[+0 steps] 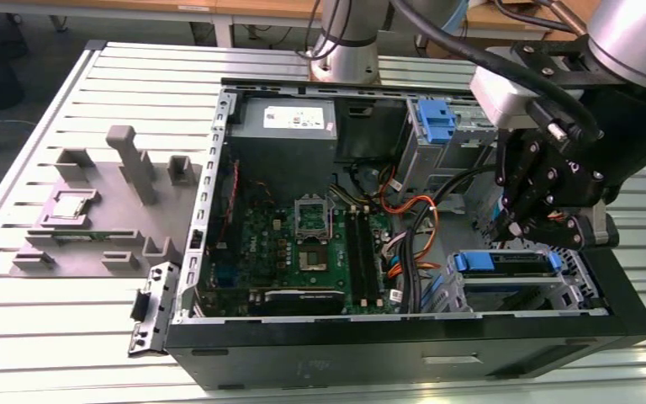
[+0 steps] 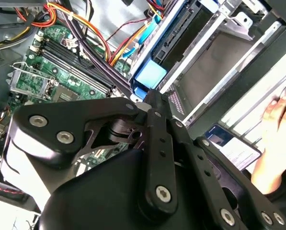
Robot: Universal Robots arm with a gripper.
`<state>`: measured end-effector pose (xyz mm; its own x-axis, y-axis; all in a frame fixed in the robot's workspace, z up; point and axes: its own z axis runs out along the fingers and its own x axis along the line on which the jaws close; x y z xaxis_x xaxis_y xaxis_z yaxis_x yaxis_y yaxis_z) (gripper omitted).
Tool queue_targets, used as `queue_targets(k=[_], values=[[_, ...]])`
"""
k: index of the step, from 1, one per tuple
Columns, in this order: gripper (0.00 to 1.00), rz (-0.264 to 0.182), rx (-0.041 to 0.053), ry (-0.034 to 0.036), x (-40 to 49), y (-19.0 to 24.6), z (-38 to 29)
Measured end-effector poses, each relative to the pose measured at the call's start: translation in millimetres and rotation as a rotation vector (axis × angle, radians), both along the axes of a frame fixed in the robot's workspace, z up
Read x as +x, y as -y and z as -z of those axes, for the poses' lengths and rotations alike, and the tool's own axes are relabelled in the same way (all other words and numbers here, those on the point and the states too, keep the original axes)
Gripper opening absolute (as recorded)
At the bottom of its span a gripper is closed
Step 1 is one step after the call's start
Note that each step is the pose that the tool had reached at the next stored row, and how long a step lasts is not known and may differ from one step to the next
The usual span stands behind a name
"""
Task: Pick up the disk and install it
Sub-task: 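Insert the first disk wire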
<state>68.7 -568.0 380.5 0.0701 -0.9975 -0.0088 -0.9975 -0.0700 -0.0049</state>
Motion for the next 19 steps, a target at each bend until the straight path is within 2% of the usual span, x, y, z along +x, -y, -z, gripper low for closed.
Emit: queue_targets(k=[2,7,10,19], values=[[0.10,-0.005,0.0001,0.0000,0.0,0.0,-0.4],[0.10,-0.085,-0.0002,0.0000,0.0,0.0,-0.5],[0.10,-0.113,-0.0002,0.0000,0.0,0.0,-0.5],[0.10,-0.130,-0.0001,0.0000,1.8,0.0,-0.4]])
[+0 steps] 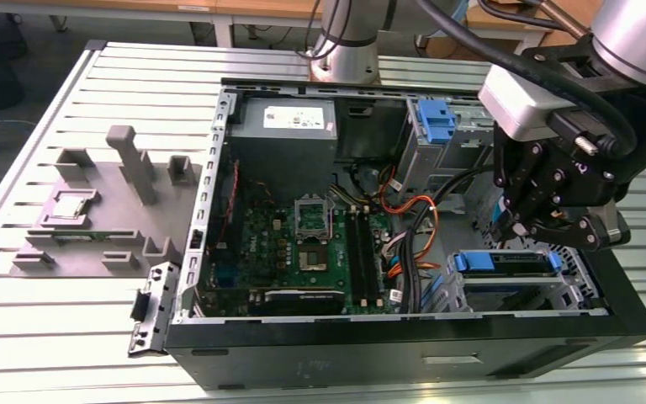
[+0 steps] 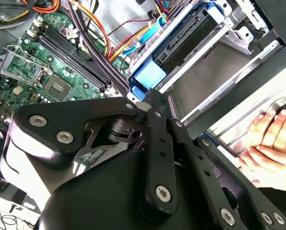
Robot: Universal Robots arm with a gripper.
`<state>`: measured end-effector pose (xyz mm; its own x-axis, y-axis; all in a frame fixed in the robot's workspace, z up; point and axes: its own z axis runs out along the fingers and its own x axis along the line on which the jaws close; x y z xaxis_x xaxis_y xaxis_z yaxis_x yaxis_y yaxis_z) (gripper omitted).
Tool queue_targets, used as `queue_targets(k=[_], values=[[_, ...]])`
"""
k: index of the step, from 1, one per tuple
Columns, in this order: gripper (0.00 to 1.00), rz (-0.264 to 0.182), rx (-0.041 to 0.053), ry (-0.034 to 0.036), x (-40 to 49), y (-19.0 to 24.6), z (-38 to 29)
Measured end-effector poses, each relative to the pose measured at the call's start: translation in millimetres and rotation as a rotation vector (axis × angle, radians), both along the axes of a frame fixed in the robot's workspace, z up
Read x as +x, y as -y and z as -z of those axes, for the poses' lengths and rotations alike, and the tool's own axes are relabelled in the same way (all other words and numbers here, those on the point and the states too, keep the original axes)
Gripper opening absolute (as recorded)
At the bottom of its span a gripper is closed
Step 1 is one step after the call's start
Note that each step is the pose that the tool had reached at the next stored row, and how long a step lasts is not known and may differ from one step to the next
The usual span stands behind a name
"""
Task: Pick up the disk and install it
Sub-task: 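Insert the first disk wire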
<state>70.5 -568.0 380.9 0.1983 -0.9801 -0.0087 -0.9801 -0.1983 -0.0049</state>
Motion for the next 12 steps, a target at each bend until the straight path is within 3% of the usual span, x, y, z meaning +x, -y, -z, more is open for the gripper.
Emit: queue_targets(k=[12], values=[[0.10,0.000,0.0000,0.0000,0.6,0.0,-0.1]])
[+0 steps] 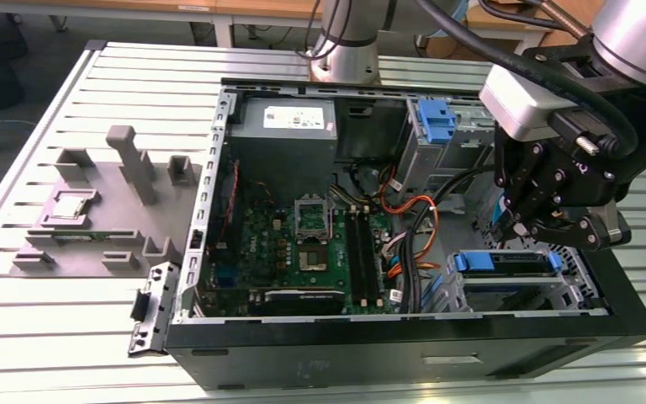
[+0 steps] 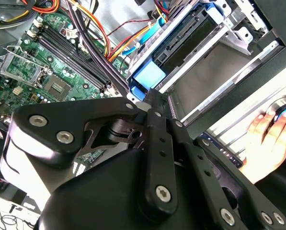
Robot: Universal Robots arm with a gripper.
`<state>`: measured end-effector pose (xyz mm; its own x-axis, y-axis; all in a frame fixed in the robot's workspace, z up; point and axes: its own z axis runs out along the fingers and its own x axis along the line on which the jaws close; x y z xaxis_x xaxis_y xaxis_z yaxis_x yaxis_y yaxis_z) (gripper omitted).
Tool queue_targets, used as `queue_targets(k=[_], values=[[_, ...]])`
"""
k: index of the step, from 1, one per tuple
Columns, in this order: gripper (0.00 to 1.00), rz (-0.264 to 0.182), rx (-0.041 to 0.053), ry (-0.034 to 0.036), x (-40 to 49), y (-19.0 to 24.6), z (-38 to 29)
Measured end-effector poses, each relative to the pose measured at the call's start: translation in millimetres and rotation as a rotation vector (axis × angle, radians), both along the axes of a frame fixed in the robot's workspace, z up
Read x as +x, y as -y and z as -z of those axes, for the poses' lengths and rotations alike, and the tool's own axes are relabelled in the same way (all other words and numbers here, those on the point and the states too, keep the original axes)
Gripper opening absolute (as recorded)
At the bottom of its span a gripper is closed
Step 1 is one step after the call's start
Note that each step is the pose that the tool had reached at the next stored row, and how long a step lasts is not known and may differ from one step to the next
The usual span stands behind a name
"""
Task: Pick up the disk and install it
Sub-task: 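Insert the first disk wire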
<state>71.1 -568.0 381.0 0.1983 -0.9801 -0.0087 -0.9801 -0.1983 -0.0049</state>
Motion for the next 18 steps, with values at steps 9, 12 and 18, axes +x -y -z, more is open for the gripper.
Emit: queue_targets(k=[9,12,18], values=[[0.10,0.000,0.0002,0.0000,0.0,0.0,-5.3],[0.10,-0.004,-0.0001,0.0000,0.0,0.0,-5.5],[0.10,-0.021,-0.0001,0.0000,0.0,0.0,-5.5]])
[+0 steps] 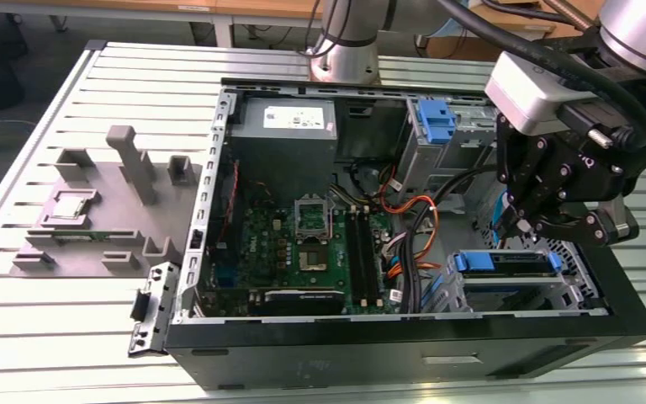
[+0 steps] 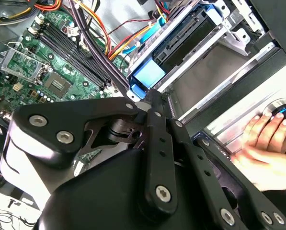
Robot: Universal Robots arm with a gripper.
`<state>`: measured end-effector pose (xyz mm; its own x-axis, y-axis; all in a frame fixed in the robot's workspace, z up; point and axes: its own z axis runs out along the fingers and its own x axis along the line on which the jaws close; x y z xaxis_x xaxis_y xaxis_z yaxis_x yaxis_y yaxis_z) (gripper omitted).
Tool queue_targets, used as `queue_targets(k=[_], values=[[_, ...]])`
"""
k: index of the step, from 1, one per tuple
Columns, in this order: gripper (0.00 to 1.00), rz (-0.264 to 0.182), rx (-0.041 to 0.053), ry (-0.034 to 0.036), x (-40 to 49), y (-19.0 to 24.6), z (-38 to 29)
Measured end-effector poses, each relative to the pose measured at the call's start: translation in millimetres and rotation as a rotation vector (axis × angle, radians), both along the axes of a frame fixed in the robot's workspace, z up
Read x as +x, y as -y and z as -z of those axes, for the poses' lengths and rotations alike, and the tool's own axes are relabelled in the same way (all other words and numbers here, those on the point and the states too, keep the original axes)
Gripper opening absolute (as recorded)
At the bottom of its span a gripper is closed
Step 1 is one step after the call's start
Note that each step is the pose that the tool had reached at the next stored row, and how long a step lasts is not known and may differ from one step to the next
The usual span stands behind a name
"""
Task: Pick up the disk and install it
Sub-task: 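Insert the first disk wire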
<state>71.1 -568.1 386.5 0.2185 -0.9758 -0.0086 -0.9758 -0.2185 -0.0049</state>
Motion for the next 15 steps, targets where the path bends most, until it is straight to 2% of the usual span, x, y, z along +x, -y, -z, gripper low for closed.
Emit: queue_targets(k=[9,15], values=[[0.10,-0.004,0.0000,0.0000,0.8,0.0,0.0],[0.10,-0.079,0.0001,0.0000,2.1,0.0,0.3]])
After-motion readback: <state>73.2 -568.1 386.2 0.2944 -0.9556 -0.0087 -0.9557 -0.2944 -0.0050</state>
